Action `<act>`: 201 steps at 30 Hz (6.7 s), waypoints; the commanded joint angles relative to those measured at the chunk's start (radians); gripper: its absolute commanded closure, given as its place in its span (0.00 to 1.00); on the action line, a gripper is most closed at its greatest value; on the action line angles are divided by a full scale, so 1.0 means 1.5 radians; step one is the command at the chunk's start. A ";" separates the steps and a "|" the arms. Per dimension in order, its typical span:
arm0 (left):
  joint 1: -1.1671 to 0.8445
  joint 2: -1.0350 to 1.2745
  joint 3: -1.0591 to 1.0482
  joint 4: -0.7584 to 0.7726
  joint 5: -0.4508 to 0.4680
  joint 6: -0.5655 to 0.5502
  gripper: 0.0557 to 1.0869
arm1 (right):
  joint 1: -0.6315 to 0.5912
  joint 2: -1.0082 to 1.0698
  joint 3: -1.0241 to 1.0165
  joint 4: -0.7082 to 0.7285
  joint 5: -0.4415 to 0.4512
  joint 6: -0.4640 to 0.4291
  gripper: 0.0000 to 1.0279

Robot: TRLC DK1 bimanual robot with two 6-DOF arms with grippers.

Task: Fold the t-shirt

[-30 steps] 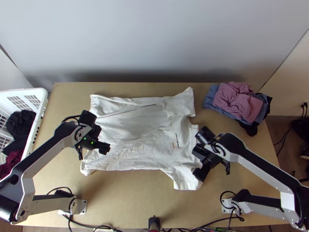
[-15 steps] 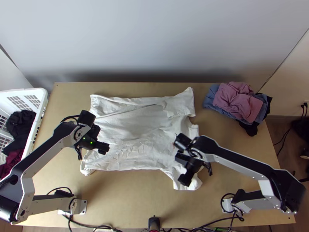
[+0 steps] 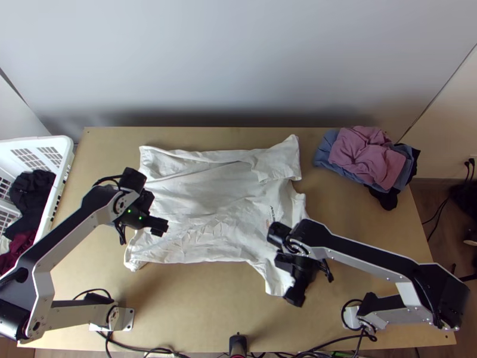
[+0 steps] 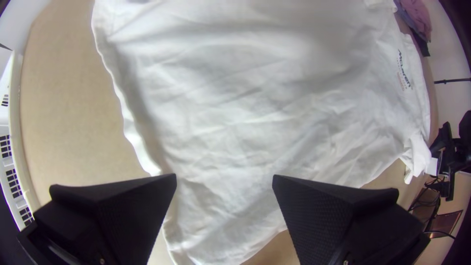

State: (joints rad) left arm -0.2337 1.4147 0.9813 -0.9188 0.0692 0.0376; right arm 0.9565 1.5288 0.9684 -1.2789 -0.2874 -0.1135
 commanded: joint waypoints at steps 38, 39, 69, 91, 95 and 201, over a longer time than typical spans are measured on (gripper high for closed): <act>0.115 0.373 0.537 0.167 -0.198 -0.004 0.07 | -0.324 -0.080 0.276 0.107 0.036 0.031 0.05; 0.109 0.385 0.543 0.167 -0.198 -0.004 0.07 | -0.324 -0.078 0.276 0.112 0.037 0.031 0.05; 0.134 0.619 0.707 0.172 -0.211 0.012 0.30 | -0.336 -0.062 0.222 0.130 0.037 0.051 0.05; 0.151 0.641 0.751 0.068 -0.190 0.007 0.57 | -0.343 -0.052 0.227 0.144 0.037 0.054 0.05; 0.147 0.644 0.756 0.065 -0.173 0.002 0.72 | -0.350 -0.051 0.228 0.144 0.037 0.053 0.05; 0.159 0.303 0.565 0.151 -0.002 0.040 0.97 | -0.325 0.184 0.586 0.297 0.161 0.013 0.97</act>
State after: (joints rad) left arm 0.0143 2.0331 2.0197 -0.8410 -0.0433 0.0612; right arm 0.4671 1.8545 1.8927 -0.8082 -0.0345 -0.1017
